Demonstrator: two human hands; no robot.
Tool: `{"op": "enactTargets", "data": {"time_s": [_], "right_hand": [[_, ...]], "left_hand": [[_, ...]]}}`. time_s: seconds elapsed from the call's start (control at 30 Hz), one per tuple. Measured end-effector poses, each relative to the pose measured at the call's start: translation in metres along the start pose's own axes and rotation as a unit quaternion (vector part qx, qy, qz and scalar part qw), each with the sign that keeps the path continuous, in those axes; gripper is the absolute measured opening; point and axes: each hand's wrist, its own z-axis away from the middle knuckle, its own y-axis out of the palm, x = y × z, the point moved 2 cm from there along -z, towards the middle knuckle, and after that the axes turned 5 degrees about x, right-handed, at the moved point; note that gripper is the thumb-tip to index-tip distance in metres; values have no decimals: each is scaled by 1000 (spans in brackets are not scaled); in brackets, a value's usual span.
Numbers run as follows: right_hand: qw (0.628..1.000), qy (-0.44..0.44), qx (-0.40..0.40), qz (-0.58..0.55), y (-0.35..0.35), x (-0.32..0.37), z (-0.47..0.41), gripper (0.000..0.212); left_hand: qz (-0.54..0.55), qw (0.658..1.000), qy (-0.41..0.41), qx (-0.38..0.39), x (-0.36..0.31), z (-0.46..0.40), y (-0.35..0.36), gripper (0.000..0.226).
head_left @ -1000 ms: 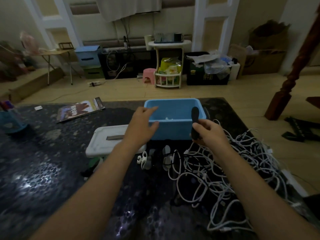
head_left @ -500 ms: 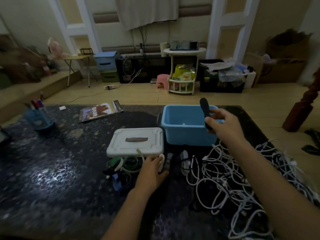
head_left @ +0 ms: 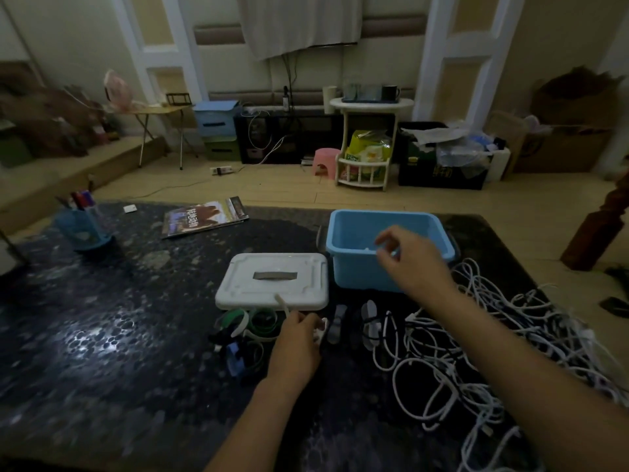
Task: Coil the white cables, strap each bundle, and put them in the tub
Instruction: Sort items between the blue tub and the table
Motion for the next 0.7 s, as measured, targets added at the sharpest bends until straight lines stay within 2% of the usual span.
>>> {"op": "enactTargets", "data": {"time_s": [0.07,0.17,0.27,0.4,0.5,0.6,0.7], "right_hand": [[998,4,59,34,23,-3,22,10],[981,57,162,89,50,-15,35,24],[967,90,206,122,62,-25,32,35],[958,146,231,86,68,-33,25,38],[952,158,249,86,72,-35,26,32],[961,171,215,33,71,-34,31,25],[969,187,162,-18,61,-32,37,29]], "left_hand": [[-13,1000,-2,1,-2,6,-2,19],[-10,1000,-18,6,-3,15,-6,18],[14,999,-36,26,-1,21,-9,25],[4,998,-53,31,3,24,-15,36],[8,998,-52,42,3,23,-17,38],[13,998,-44,42,2,22,-18,36],[21,998,-45,34,1,20,-21,35]]}}
